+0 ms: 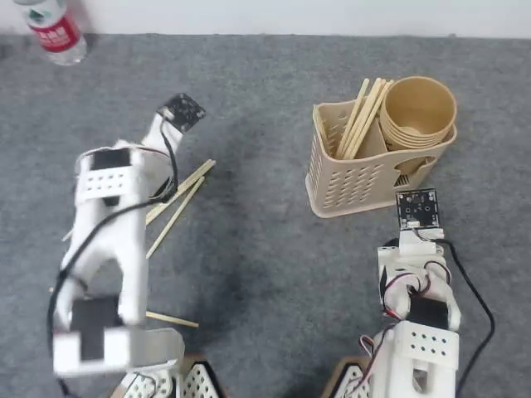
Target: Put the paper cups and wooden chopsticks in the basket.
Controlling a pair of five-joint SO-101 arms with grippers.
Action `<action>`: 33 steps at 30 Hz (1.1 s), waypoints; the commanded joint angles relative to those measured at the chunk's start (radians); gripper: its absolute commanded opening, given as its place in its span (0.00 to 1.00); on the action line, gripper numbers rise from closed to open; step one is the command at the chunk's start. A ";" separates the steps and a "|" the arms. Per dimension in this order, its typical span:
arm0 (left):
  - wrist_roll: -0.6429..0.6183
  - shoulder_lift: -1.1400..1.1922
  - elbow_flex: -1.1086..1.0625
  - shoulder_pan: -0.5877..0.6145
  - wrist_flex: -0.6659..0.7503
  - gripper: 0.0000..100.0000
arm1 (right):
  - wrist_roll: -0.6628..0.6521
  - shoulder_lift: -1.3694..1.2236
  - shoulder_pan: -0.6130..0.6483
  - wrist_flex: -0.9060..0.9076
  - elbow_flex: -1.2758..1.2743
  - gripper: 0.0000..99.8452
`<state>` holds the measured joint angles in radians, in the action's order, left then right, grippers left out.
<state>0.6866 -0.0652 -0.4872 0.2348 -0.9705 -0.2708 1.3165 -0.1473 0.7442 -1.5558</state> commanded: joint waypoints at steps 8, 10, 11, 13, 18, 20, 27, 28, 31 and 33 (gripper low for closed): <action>0.051 0.261 0.065 0.006 0.201 0.12 | -0.012 0.010 0.008 -0.008 0.006 0.10; 0.051 0.276 0.090 0.012 0.189 0.12 | -0.012 0.010 0.008 -0.008 0.006 0.10; 0.051 0.288 0.101 0.017 0.189 0.12 | -0.012 0.010 0.008 -0.008 0.006 0.10; 0.049 0.313 0.133 0.018 0.164 0.12 | -0.012 0.010 0.008 -0.008 0.006 0.10; 0.049 0.433 0.312 0.026 -0.018 0.12 | -0.012 0.010 0.008 -0.008 0.006 0.10; 0.049 0.511 0.430 0.028 -0.132 0.12 | -0.012 0.010 0.008 -0.008 0.006 0.10; 0.064 0.832 0.909 0.025 -0.520 0.07 | -0.012 0.010 0.008 -0.008 0.006 0.10; 0.086 0.868 0.963 0.023 -0.563 0.03 | -0.012 0.010 0.008 -0.008 0.006 0.10; 0.130 0.959 1.096 0.020 -0.683 0.01 | -0.012 0.010 0.008 -0.008 0.006 0.10; 0.130 0.994 1.159 0.025 -0.717 0.01 | -0.012 0.010 0.008 -0.008 0.006 0.10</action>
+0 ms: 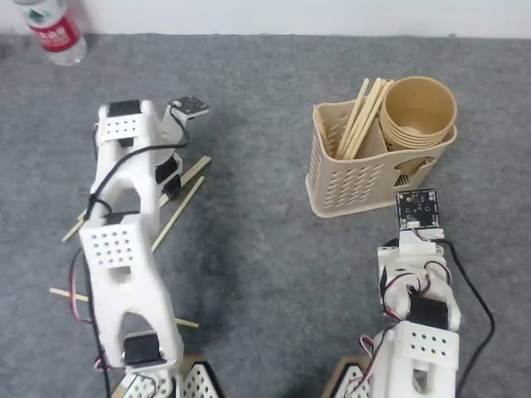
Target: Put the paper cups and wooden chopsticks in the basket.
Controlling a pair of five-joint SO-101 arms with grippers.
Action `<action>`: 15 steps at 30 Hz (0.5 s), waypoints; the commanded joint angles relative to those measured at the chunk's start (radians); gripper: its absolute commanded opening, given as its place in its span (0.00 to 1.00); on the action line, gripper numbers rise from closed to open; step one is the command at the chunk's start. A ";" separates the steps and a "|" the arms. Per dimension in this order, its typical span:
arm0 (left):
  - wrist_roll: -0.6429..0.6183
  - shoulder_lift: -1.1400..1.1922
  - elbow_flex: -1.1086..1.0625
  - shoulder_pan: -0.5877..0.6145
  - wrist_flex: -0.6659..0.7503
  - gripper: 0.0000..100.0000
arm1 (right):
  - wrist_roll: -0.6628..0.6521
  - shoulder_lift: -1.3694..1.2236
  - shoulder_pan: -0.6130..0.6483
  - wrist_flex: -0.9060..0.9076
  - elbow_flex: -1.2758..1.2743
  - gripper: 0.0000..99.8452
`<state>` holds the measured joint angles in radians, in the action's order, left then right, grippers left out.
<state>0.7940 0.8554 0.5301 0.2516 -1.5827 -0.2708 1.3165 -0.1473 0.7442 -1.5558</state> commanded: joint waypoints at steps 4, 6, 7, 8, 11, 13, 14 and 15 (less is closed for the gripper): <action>0.023 0.087 0.168 0.009 -0.117 0.01 | -0.012 0.010 0.008 -0.008 0.006 0.10; 0.023 0.080 0.171 0.006 -0.118 0.01 | -0.012 0.010 0.008 -0.008 0.006 0.10; 0.023 0.063 0.170 0.005 -0.118 0.01 | -0.012 0.010 0.008 -0.008 0.006 0.10; 0.023 0.040 0.165 0.003 -0.118 0.01 | -0.012 0.010 0.008 -0.008 0.006 0.10; 0.023 -0.054 0.163 0.003 -0.124 0.01 | -0.012 0.010 0.008 -0.008 0.006 0.10; 0.023 -0.129 0.163 0.002 -0.149 0.01 | -0.012 0.010 0.008 -0.008 0.006 0.10; 0.023 -0.169 0.163 0.000 -0.160 0.01 | -0.012 0.010 0.008 -0.008 0.006 0.10; 0.021 -0.210 0.162 -0.009 -0.169 0.01 | -0.012 0.010 0.008 -0.008 0.006 0.10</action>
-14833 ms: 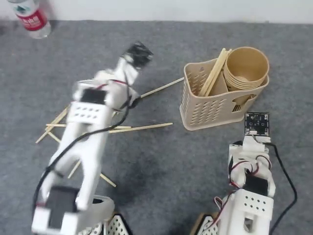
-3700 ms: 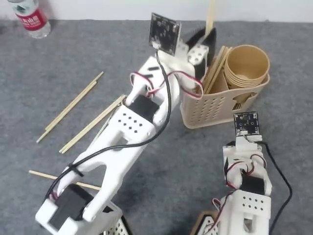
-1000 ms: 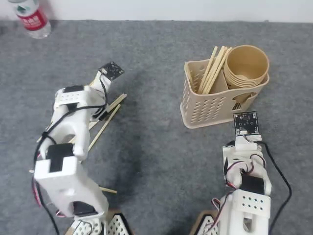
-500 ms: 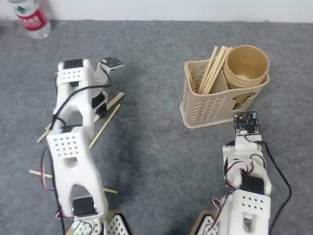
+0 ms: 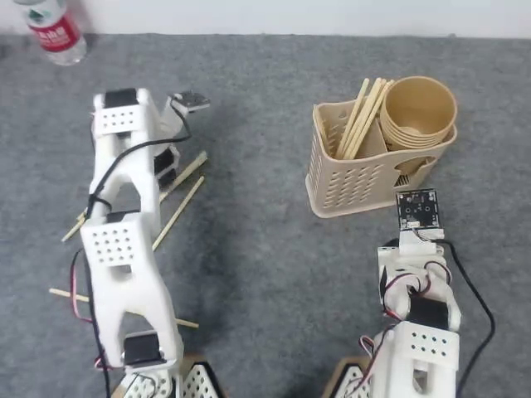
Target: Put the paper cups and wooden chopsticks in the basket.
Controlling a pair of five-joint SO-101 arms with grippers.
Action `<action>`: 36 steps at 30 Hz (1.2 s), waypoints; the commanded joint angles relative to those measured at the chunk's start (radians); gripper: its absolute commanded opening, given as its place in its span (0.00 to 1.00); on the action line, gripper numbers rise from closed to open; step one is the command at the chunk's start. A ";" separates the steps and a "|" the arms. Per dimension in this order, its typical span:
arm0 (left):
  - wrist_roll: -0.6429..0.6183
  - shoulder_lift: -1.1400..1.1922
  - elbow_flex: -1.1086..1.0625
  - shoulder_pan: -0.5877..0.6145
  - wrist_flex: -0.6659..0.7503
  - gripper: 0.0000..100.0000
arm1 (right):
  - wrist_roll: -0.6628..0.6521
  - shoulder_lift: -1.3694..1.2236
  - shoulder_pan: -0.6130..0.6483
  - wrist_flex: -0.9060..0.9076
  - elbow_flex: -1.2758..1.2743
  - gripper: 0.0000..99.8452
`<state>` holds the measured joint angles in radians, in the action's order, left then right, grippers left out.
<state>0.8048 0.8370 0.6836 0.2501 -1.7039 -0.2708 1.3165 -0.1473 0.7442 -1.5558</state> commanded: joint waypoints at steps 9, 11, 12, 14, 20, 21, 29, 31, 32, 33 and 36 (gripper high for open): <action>0.009 -0.605 -0.213 -0.157 -0.049 0.01 | -0.012 0.010 0.008 -0.008 0.006 0.10; 0.009 -0.667 -0.303 -0.187 -0.046 0.01 | -0.012 0.010 0.007 -0.008 0.006 0.10; 0.009 -0.683 -0.355 -0.193 -0.038 0.01 | -0.012 0.010 0.005 -0.008 0.006 0.10; -0.008 -0.694 -0.455 -0.186 -0.015 0.01 | -0.012 0.010 0.005 -0.008 0.006 0.10; -0.069 -0.687 -0.690 -0.052 0.275 0.14 | -0.012 0.010 0.008 -0.008 0.006 0.10; -0.083 -0.687 -0.707 -0.025 0.344 0.16 | -0.012 0.010 0.008 -0.008 0.006 0.10; 0.032 -0.658 -0.736 0.086 0.666 0.18 | -0.012 0.010 0.008 -0.008 0.006 0.10; 0.044 -0.620 -0.736 0.098 0.703 0.18 | -0.012 0.010 0.008 -0.008 0.006 0.10; 0.054 -0.597 -0.734 0.101 0.720 0.18 | -0.012 0.010 0.008 -0.008 0.006 0.10; 0.066 -0.572 -0.733 0.110 0.730 0.18 | -0.012 0.010 0.008 -0.008 0.006 0.10; 0.080 -0.488 -0.679 0.144 0.733 0.18 | -0.012 0.010 0.008 -0.008 0.006 0.10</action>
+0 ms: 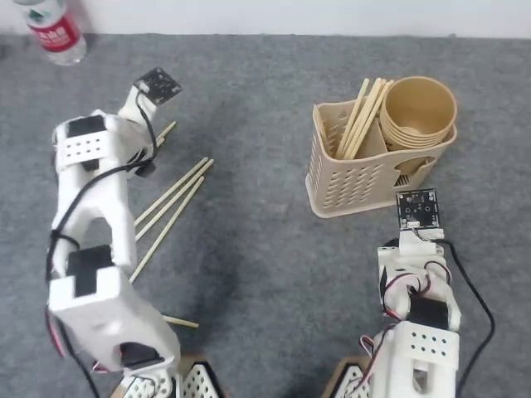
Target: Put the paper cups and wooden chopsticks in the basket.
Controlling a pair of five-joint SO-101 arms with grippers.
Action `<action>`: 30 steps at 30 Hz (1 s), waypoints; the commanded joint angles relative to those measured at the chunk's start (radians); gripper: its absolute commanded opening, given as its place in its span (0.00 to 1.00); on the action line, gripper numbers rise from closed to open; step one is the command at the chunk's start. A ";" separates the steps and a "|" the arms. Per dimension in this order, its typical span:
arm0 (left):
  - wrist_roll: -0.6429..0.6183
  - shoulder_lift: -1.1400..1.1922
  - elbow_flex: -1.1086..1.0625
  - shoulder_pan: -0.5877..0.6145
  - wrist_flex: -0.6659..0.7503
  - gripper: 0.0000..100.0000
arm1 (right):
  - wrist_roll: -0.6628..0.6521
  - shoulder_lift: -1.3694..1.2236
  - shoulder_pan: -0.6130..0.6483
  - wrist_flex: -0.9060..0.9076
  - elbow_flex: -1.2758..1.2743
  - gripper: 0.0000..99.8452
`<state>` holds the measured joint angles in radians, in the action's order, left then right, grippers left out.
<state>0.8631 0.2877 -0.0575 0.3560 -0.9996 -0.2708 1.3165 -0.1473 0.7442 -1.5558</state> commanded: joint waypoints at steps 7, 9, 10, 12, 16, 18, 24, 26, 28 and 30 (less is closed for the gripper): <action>0.048 0.342 0.418 0.129 -0.160 0.18 | -0.014 0.010 0.008 -0.008 0.006 0.10; 0.048 0.443 0.568 0.150 -0.239 0.18 | -0.014 0.010 0.008 -0.008 0.006 0.10; 0.048 0.497 0.648 0.157 -0.285 0.18 | -0.014 0.010 0.008 -0.008 0.006 0.10; 0.049 0.606 0.800 0.160 -0.402 0.18 | -0.014 0.010 0.008 -0.008 0.006 0.10; 0.081 0.821 1.116 0.144 -0.635 0.18 | -0.014 0.010 0.008 -0.008 0.006 0.10; 0.081 0.924 1.273 0.143 -0.686 0.18 | -0.014 0.010 0.008 -0.008 0.006 0.10; 0.080 1.188 1.632 0.155 -0.758 0.17 | -0.014 0.010 0.008 -0.008 0.006 0.10; 0.080 1.231 1.670 0.160 -0.758 0.14 | -0.014 0.010 0.008 -0.008 0.006 0.10; 0.080 1.241 1.670 0.160 -0.758 0.11 | -0.014 0.010 0.008 -0.008 0.006 0.10; 0.080 1.246 1.669 0.155 -0.758 0.08 | -0.014 0.010 0.008 -0.008 0.006 0.10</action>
<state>0.9398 1.4599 1.6026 0.5171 -1.7361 -0.2739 1.3165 -0.1473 0.7442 -1.5558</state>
